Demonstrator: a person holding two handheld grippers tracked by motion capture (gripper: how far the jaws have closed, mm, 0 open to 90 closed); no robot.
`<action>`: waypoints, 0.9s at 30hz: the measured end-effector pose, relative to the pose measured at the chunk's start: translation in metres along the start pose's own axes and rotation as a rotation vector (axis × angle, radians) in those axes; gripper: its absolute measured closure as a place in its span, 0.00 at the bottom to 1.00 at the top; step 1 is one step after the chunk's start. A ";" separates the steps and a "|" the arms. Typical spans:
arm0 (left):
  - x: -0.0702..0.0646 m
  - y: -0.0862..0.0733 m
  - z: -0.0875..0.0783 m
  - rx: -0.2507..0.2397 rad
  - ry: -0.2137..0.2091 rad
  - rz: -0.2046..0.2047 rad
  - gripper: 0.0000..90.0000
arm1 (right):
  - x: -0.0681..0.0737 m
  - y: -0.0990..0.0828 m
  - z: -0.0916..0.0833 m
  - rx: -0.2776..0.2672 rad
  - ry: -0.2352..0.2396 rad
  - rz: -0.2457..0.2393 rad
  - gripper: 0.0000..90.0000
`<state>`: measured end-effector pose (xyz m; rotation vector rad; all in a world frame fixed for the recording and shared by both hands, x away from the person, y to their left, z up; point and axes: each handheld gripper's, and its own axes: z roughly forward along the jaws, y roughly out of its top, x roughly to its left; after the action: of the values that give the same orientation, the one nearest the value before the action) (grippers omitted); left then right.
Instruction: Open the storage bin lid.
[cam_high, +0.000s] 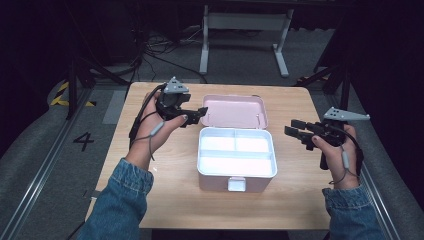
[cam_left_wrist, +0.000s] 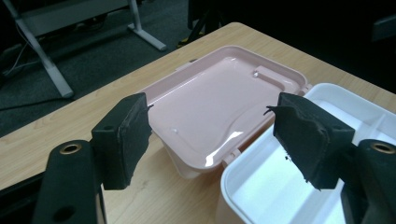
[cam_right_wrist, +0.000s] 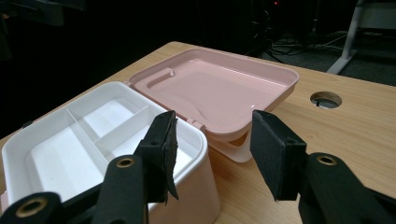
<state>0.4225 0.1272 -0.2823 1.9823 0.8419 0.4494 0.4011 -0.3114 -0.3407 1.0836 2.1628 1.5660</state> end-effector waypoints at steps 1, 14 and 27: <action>0.000 -0.002 -0.005 -0.005 -0.002 0.007 0.31 | 0.000 0.000 0.000 0.001 0.001 0.000 0.58; 0.002 -0.048 -0.067 0.017 0.016 0.047 0.30 | -0.005 -0.005 -0.011 0.062 -0.021 0.010 0.55; 0.013 -0.097 -0.086 0.137 0.127 -0.010 0.29 | -0.010 -0.017 -0.018 0.171 -0.076 0.000 0.53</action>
<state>0.3427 0.2234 -0.3207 2.0909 0.9842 0.5290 0.3898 -0.3332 -0.3513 1.1727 2.2789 1.3364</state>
